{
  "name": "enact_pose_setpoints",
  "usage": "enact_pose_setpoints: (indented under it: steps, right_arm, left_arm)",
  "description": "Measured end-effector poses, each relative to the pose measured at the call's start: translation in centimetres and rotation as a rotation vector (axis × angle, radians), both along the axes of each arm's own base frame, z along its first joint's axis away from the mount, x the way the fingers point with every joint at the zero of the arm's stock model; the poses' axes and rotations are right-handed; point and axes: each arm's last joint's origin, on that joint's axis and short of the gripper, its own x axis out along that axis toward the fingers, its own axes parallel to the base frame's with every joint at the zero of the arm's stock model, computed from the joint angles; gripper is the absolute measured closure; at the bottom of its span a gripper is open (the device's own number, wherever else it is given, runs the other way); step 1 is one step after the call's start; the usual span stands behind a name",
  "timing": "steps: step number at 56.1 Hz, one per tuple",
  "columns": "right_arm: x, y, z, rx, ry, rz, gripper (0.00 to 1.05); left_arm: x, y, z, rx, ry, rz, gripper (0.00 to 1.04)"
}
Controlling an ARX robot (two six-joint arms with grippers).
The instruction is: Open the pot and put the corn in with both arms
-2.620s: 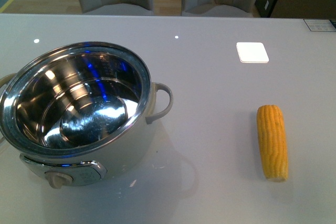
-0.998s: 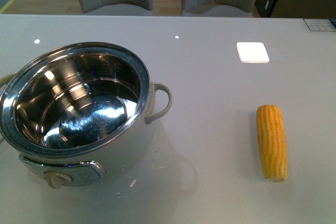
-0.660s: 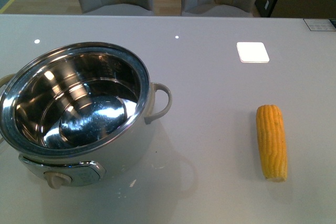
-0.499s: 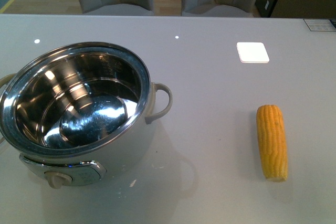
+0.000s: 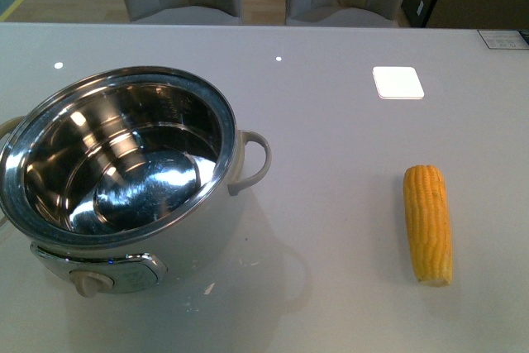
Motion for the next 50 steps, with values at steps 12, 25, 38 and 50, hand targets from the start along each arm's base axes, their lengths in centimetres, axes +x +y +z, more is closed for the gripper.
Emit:
enact_pose_setpoints:
  steps: [12,25,38,50]
  right_arm:
    - [1.9,-0.2,-2.0,0.179,0.450,-0.101,0.09]
    - [6.8,-0.1,-2.0,0.182,0.479,-0.100,0.09]
    - [13.1,1.0,-3.7,0.184,0.546,-0.067,0.09]
    - [17.8,2.6,-7.7,0.173,0.655,-0.039,0.09]
  left_arm:
    - [0.0,0.0,0.0,0.000,-0.001,-0.001,0.07]
    - [0.0,0.0,0.0,0.000,-0.001,-0.001,0.07]
    - [0.0,0.0,0.0,0.000,-0.001,-0.001,0.07]
    - [0.0,0.0,0.0,0.000,-0.001,-0.001,0.07]
